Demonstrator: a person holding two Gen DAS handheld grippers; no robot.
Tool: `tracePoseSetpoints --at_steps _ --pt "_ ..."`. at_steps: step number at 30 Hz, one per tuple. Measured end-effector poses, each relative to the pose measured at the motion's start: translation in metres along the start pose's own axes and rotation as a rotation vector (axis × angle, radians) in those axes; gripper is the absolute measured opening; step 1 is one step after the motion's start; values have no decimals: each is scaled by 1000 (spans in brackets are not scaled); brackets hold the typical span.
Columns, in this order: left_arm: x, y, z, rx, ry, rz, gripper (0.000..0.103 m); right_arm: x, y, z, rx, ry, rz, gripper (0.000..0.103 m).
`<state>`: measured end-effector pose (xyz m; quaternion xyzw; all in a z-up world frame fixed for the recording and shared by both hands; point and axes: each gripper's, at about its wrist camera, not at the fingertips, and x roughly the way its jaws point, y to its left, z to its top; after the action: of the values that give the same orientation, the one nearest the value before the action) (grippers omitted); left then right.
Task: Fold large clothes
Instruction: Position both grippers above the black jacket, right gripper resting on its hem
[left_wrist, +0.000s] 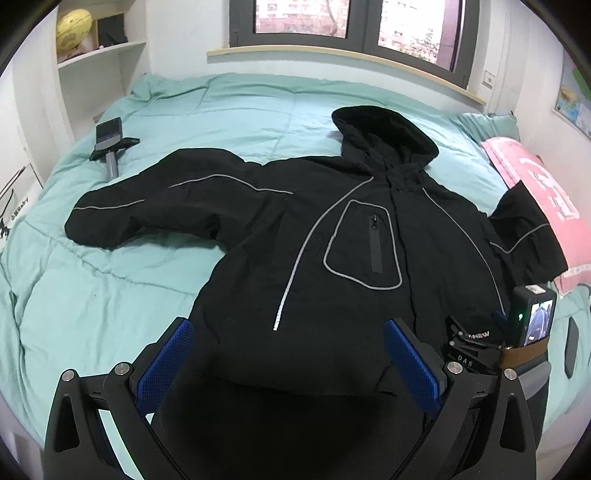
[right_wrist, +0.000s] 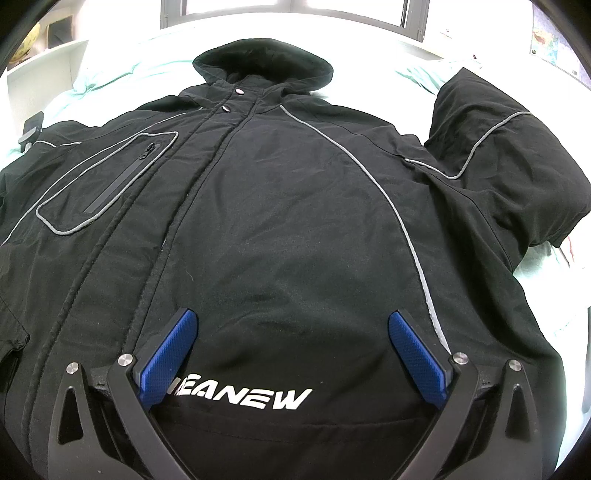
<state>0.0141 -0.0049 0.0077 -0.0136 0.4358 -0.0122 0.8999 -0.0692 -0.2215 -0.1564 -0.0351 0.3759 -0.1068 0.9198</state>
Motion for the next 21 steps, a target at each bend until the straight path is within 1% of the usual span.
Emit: tracePoseSetpoints --at_steps 4,9,12,15,17,21 --pt "4 -2 0 11 10 12 102 0 0 0 0 0 0 103" --pt "-1 -5 -2 18 -4 -7 102 0 0 0 1 0 0 103" --pt "7 -7 -2 34 12 12 102 0 0 0 1 1 0 103" --pt "14 -9 -2 45 32 4 102 0 0 0 2 0 0 103" --pt "14 -6 -1 47 20 2 102 0 0 0 2 0 0 103" --pt "12 9 4 33 -27 23 102 0 0 0 2 1 0 103"
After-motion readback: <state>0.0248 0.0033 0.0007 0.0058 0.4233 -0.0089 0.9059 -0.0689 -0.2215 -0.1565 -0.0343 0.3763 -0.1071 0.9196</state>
